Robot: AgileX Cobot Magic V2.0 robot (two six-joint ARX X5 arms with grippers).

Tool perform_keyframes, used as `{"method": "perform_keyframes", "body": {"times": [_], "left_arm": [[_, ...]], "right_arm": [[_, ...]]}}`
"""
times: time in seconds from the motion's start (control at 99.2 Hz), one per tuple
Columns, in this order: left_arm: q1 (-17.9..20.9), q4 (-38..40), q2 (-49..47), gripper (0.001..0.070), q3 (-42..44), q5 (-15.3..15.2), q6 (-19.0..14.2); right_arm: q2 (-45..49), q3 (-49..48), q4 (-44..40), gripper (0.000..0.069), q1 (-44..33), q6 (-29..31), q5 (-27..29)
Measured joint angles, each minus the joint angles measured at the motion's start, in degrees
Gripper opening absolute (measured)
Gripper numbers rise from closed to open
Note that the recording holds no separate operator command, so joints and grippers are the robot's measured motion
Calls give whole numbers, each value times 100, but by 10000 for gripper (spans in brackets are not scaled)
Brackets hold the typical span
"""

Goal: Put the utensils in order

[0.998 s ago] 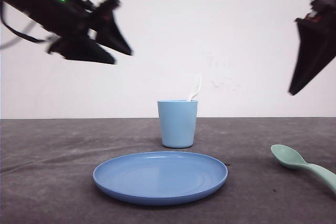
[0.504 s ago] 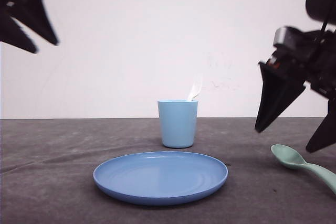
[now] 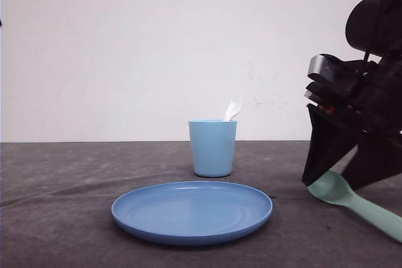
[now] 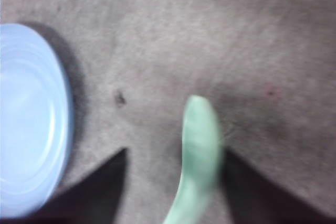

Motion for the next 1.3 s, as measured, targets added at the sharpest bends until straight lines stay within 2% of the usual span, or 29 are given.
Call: {"method": "perform_keyframes", "body": {"times": [0.071,0.161,0.333,0.544,0.726,0.867,0.968,1.099,1.18,1.301], "left_arm": [[0,-92,-94,267,0,-2,2],[0,-162,-157,267,0,-2,2],[0,-181,-162,267,0,-2,2],[0,-181,-162,267,0,-2,2],[0,-181,-162,267,0,0,2],[0,-181,-162,267,0,-2,2],[0,-179,-162,267,0,-2,2],[0,-181,-162,267,0,-2,2],[0,-179,-162,267,0,-2,2],[0,-179,-162,267,0,-2,2]], "right_arm": [[0,0,44,159,0,0,76],[0,0,44,85,0,0,157],[0,0,50,23,-2,0,177],[0,85,109,19,0,50,44],[0,831,293,18,68,225,-402],[0,1438,656,18,240,341,-492],[0,1731,1228,18,393,417,-479],[0,1788,2347,18,629,435,-177],[0,1788,2953,18,796,391,223],[4,1788,3615,18,1062,-7,903]]}}
